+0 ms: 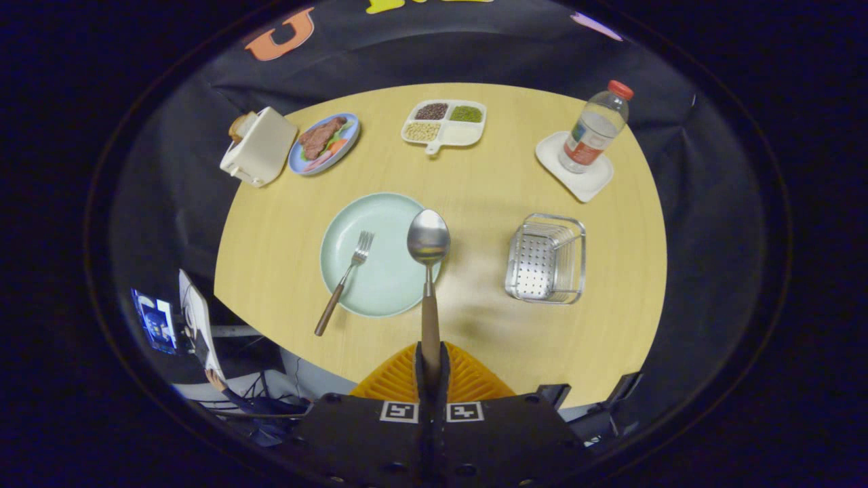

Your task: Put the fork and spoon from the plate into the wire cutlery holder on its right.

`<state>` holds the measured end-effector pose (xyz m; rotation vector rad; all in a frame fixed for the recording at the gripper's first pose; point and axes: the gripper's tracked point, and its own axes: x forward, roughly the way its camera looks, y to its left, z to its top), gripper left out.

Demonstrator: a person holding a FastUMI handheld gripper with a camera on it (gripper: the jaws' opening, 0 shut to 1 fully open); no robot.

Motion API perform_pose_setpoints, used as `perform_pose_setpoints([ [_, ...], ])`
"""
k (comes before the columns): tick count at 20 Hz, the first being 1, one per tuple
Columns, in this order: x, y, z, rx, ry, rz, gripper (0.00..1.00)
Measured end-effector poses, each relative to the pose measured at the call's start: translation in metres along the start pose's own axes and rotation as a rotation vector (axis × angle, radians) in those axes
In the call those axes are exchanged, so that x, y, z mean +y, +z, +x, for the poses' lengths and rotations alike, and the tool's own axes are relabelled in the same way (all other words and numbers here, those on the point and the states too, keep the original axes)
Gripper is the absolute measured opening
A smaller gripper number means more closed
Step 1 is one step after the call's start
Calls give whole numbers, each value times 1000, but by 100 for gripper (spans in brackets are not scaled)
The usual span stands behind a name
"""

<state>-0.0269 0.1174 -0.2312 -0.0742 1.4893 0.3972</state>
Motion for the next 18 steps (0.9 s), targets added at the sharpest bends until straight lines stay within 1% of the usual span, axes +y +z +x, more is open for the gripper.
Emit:
perform_pose_setpoints([
  [4, -48, 0, -28, 19, -63, 54, 0],
  [7, -69, -5, -35, 50, -95, 75, 0],
  [9, -76, -15, -29, 96, -98, 93, 0],
  [12, -78, -25, -15, 186, -60, 166, 0],
  [14, -85, -21, -5, 211, -63, 197, 0],
  [18, -93, -7, 4, 221, -77, 213, 0],
])
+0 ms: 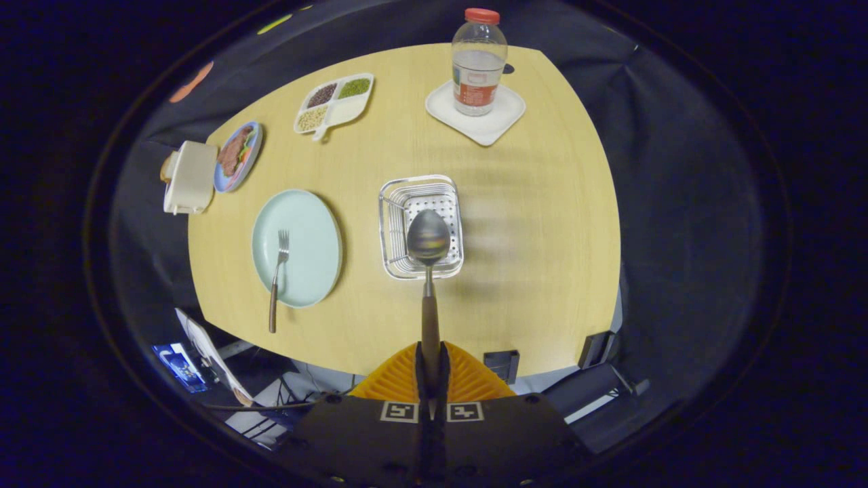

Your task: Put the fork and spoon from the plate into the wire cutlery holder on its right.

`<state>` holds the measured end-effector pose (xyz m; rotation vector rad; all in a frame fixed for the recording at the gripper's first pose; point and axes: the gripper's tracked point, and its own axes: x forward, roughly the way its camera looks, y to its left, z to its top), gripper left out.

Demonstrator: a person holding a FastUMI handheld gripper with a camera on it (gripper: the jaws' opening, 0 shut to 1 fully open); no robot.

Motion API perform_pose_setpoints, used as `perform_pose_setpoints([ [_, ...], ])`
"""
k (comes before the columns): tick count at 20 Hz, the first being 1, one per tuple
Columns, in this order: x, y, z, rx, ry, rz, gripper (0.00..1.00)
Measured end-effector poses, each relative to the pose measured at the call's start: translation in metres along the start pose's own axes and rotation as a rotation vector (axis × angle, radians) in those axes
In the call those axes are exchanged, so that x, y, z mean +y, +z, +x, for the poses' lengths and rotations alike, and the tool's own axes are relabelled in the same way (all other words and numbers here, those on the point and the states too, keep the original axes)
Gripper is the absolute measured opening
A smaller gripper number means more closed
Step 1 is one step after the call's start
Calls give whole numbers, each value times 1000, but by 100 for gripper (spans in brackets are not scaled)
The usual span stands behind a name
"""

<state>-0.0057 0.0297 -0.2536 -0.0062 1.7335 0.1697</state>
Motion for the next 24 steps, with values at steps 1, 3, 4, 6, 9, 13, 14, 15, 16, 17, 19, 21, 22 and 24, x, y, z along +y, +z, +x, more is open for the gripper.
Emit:
perform_pose_setpoints([
  [1, -1, 3, 2, 3, -3, -1, 1],
  [3, 0, 8, 6, 9, -2, 0, 1],
  [4, 1, 9, 6, 13, 2, 7, 1],
  [6, 1, 15, 12, 17, 8, 15, 4],
  [9, 0, 24, 15, 2, -4, 20, 8],
  [13, 6, 35, 5, -57, -28, -9, 50],
  [14, 10, 36, 1, -73, -32, -25, 62],
  [15, 13, 36, -1, -86, -29, -37, 71],
  [16, 19, 35, -4, -99, -26, -46, 80],
  [17, 22, 36, -6, -116, -29, -48, 89],
  [19, 31, 38, -16, -156, -37, -55, 99],
  [21, 40, 43, -27, -209, -59, -72, 97],
  [22, 47, 45, -33, -236, -64, -77, 97],
  [24, 66, 47, -43, -283, -58, -76, 97],
])
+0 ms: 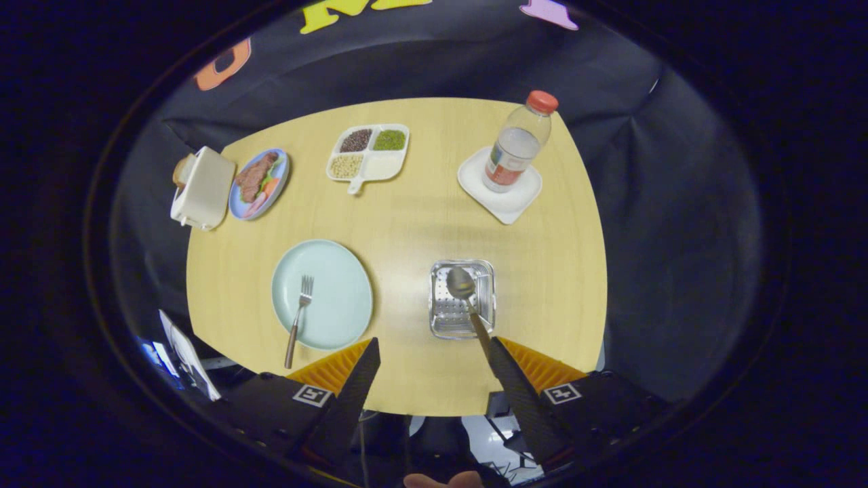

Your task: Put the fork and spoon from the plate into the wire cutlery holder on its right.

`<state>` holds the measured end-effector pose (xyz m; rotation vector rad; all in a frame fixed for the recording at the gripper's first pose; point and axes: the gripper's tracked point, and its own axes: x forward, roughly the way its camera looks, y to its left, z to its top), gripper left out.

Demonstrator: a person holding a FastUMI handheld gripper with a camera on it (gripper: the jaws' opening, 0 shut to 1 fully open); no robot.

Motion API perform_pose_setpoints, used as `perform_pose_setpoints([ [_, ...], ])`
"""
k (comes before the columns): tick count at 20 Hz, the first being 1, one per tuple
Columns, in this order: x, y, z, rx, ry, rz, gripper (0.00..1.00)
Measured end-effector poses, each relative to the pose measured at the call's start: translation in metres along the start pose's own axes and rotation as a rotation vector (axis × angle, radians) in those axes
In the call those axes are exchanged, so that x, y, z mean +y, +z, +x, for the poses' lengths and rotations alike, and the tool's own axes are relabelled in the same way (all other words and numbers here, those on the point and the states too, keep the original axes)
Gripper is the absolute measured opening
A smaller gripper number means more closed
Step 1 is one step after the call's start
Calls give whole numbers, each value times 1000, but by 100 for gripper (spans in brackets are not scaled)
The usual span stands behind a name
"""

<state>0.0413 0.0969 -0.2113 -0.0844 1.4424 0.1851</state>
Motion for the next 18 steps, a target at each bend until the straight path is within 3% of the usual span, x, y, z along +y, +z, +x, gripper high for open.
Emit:
perform_pose_setpoints([
  [7, 85, -17, -8, -39, 59, -44, 97],
  [18, 193, -102, 65, 131, 135, 51, 97],
])
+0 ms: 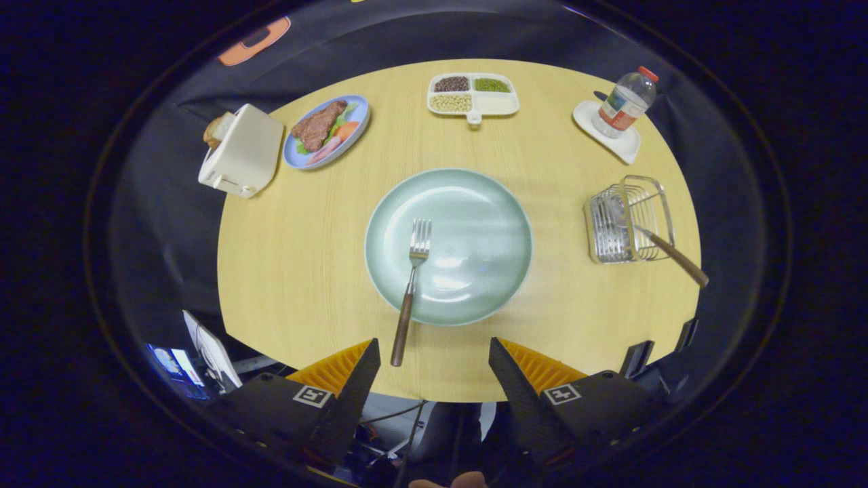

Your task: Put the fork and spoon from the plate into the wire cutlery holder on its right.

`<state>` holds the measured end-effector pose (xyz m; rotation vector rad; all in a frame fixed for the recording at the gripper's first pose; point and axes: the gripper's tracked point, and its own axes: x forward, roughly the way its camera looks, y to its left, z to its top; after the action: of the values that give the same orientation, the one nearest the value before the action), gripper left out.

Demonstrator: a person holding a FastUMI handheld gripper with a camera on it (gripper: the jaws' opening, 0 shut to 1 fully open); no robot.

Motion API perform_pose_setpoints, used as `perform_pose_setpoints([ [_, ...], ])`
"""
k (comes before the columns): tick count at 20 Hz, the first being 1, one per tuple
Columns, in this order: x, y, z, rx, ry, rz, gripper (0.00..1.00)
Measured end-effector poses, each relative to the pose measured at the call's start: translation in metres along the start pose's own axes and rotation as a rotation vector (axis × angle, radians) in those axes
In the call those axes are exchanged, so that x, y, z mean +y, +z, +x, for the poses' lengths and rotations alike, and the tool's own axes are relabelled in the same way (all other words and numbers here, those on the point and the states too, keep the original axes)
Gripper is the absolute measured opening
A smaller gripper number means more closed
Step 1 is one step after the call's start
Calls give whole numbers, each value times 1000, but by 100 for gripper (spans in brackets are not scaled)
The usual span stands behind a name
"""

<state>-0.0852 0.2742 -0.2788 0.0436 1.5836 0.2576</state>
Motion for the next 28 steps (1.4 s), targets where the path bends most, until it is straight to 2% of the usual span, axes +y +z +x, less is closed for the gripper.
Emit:
perform_pose_setpoints([
  [7, 23, -12, 52, 39, 6, 107, 97],
  [9, 26, -15, 66, 53, 3, 132, 90],
  [10, 27, -15, 71, 57, 3, 138, 79],
  [13, 30, -15, 92, 51, -4, 151, 80],
  [16, 33, -18, 104, 77, -14, 169, 49],
  [20, 30, -14, 106, 87, -38, 148, 18],
  [21, 30, -12, 101, 88, -43, 139, 16],
  [22, 27, -12, 103, 89, -42, 122, 6],
  [24, 22, -10, 98, 79, -47, 104, 6],
  [25, 23, -8, 93, 87, -45, 103, 0],
  [28, 18, -6, 81, 78, -38, 91, 0],
])
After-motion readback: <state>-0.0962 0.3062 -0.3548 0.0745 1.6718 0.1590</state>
